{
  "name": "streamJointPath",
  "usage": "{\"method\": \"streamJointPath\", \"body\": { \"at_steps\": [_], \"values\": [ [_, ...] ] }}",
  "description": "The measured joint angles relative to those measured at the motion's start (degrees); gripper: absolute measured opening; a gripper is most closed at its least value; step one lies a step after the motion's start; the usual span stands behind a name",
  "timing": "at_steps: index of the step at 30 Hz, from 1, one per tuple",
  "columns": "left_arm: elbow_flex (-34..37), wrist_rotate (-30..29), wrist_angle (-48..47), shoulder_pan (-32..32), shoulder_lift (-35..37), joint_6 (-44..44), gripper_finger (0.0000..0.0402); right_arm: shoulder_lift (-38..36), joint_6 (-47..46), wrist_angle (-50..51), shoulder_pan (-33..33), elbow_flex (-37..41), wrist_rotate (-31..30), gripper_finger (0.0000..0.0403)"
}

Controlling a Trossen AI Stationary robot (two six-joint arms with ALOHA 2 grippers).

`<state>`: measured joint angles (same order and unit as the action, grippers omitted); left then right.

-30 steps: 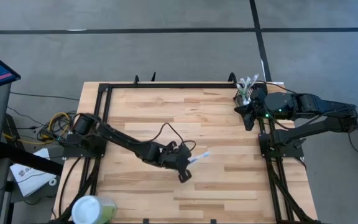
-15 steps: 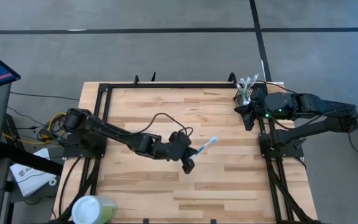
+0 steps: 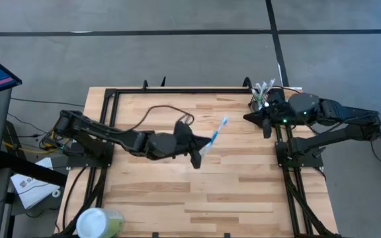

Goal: Pick & Place toothbrushing station
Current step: Put the blue tooth into the right section of wire organizer

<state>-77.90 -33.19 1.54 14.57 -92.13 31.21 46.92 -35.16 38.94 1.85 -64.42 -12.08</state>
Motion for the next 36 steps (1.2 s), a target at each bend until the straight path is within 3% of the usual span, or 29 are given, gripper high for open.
{"method": "streamJointPath", "body": {
  "at_steps": [8,18,23,28,36],
  "values": [
    [-0.1,-1.88,7.86,-1.96,2.46,-5.3,0.0,0.0,-1.98,-14.42,0.0,0.0,6.19,0.0026],
    [-0.03,1.58,14.38,-4.74,1.85,-5.81,0.0,2.48,-3.41,-22.11,-0.13,-0.02,6.23,0.0172],
    [-0.03,3.71,14.6,-5.85,1.86,-5.19,0.0,6.14,-2.92,-23.74,-0.13,-0.02,6.23,0.0221],
    [-0.03,4.32,15.06,-6.05,1.85,-5.04,0.0,8.91,-1.91,-28.41,-0.09,0.0,6.13,0.0234],
    [-0.03,4.77,15.34,-5.96,1.85,-4.22,0.0,12.4,-1.78,-33.85,-0.09,-0.02,6.1,0.022]
  ]
}}
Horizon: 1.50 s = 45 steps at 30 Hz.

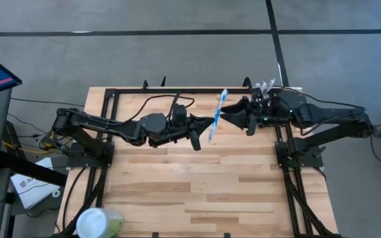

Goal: Pick & Place toothbrushing station
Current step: Put the blue tooth into the right section of wire organizer

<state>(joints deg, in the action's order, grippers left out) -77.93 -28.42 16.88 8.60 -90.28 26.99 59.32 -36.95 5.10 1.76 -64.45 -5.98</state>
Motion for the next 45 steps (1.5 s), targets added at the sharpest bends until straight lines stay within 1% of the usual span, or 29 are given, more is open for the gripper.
{"method": "streamJointPath", "body": {
  "at_steps": [10,17,29,35,36,41,43,45],
  "values": [
    [0.0,0.89,-0.07,0.0,0.0,0.03,0.0,1.33,-0.13,-2.77,0.0,0.04,-0.32,0.0191],
    [0.0,1.39,-0.09,0.0,0.0,-0.01,0.0,1.65,-0.13,-5.05,-0.1,0.0,-0.55,0.0158],
    [0.0,1.81,-0.17,-0.31,0.0,-0.1,0.0,1.85,-1.03,-5.17,-2.64,0.02,-0.26,0.0078],
    [-0.02,1.96,-0.2,-0.33,0.0,-0.95,0.0,1.85,-0.18,-4.92,-3.06,0.02,-0.3,0.0017],
    [-0.02,1.91,-0.17,-0.33,0.0,-1.17,0.0,1.87,0.15,-4.95,-3.06,0.02,-0.28,0.0012],
    [-0.02,1.82,-0.21,-0.33,0.0,-1.26,0.0006,1.87,0.5,-4.97,-3.06,0.02,-0.28,0.002],
    [-0.02,1.36,-0.26,-0.33,0.09,-1.26,0.0016,1.87,0.51,-4.98,-3.06,0.02,-0.3,0.0013],
    [-0.02,1.25,-0.41,-0.33,0.27,-1.26,0.0036,1.44,0.82,-4.83,-3.06,0.02,-0.31,0.0007]
  ]
}}
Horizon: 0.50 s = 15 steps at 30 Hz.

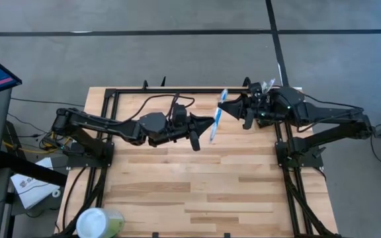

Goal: Pick & Place toothbrushing station
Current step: Put the blue tooth into the right section of wire organizer

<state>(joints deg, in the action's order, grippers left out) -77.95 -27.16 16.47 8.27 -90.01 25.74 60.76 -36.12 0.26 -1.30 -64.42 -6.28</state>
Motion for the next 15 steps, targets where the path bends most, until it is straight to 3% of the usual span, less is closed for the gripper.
{"method": "streamJointPath", "body": {
  "at_steps": [9,15],
  "values": [
    [-0.02,-4.59,-1.45,0.0,1.89,1.21,0.0163,-2.41,3.56,1.32,0.04,0.02,-3.05,0.0005],
    [-0.02,-4.56,-1.85,0.1,1.89,1.29,0.0196,-5.78,7.78,7.33,1.85,-0.02,-10.59,0.0006]
  ]
}}
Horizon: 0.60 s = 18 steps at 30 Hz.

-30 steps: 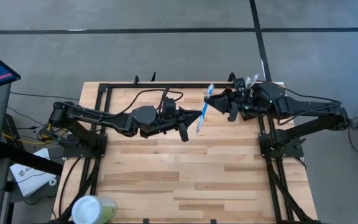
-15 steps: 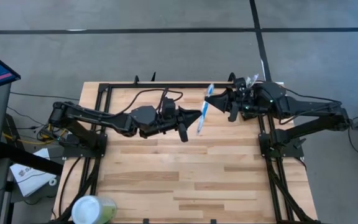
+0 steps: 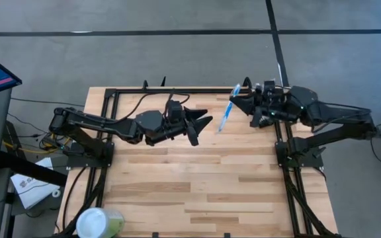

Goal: Pick & Place toothbrushing station
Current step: Put the blue tooth into the right section of wire organizer

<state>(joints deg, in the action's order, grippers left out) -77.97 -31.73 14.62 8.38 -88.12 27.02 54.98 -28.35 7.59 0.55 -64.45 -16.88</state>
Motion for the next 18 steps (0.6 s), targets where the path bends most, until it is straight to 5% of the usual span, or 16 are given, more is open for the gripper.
{"method": "streamJointPath", "body": {
  "at_steps": [11,18],
  "values": [
    [0.02,0.0,-2.03,-0.12,0.0,0.42,0.0179,-7.32,3.03,22.71,8.78,0.0,-25.15,0.0005],
    [0.04,0.0,-2.66,-0.54,0.0,0.46,0.0168,-7.86,-8.54,44.73,13.66,0.0,-40.13,0.0005]
  ]
}}
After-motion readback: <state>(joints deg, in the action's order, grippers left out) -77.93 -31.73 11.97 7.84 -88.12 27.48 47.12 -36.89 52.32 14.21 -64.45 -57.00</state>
